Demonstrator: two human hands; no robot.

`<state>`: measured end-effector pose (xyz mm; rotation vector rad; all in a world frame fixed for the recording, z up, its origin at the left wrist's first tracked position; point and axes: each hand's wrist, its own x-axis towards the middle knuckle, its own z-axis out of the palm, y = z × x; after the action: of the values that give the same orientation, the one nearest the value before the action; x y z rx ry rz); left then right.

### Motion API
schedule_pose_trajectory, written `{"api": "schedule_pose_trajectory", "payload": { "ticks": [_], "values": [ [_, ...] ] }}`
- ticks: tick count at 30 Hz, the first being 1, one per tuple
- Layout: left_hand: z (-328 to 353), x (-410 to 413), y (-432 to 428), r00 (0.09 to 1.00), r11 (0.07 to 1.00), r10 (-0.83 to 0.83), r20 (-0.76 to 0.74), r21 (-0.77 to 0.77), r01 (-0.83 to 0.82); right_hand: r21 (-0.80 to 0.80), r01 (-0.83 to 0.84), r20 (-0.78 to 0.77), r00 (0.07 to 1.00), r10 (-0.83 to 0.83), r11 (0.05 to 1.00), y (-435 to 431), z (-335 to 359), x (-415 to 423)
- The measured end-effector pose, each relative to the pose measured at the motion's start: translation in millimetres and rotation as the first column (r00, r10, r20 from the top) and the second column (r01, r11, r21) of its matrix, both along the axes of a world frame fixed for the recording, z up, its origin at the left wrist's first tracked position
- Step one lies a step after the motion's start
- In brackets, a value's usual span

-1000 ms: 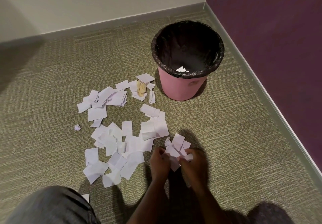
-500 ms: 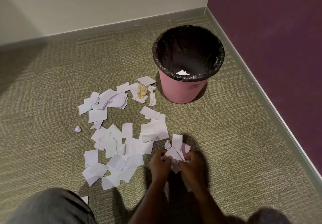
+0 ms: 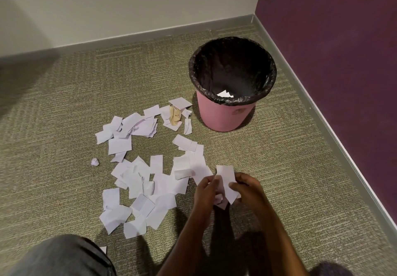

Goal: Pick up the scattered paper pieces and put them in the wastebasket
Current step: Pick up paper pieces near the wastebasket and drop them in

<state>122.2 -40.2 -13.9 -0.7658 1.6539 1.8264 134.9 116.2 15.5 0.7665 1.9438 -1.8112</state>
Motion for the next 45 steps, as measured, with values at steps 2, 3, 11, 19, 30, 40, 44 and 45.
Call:
{"api": "schedule_pose_trajectory", "payload": {
  "ticks": [2,3,11,19,30,40,44,45],
  "values": [
    [16.2,-8.8,5.9,0.999,0.998,0.008,-0.035,0.058,-0.006,-0.098,0.025,-0.044,0.999,-0.03,0.995,2.3,20.8,-4.3],
    [26.6,-13.5,8.2,0.998,0.996,-0.005,-0.068,0.086,0.01,-0.142,0.043,-0.058,0.997,-0.052,0.989,2.5,31.7,-6.4],
    [117.1,-49.8,32.6,0.974,0.958,0.031,-0.222,0.285,0.035,-0.383,0.281,-0.131,0.926,-0.353,0.88,6.7,112.7,-32.7],
    [197.3,-115.2,49.1,0.947,0.94,0.096,-0.306,0.341,0.015,-0.388,0.314,-0.364,0.812,-0.457,0.867,8.6,199.4,-78.5],
    [240.6,-202.3,36.5,0.963,0.817,0.254,-0.091,0.553,-0.164,-0.575,0.31,-0.265,0.805,-0.531,0.757,-8.5,216.1,-167.9],
    [232.5,-210.3,17.9,0.975,0.807,0.216,-0.052,0.572,-0.148,-0.647,0.317,-0.209,0.801,-0.561,0.694,-15.4,196.9,-175.8],
    [227.9,-201.4,5.2,0.972,0.875,0.162,-0.169,0.48,-0.062,-0.611,0.316,-0.232,0.805,-0.546,0.726,-13.0,188.4,-166.4],
    [224.8,-196.9,0.7,0.97,0.888,0.149,-0.193,0.458,-0.045,-0.606,0.306,-0.242,0.809,-0.536,0.734,-12.3,186.0,-162.2]
  ]
}}
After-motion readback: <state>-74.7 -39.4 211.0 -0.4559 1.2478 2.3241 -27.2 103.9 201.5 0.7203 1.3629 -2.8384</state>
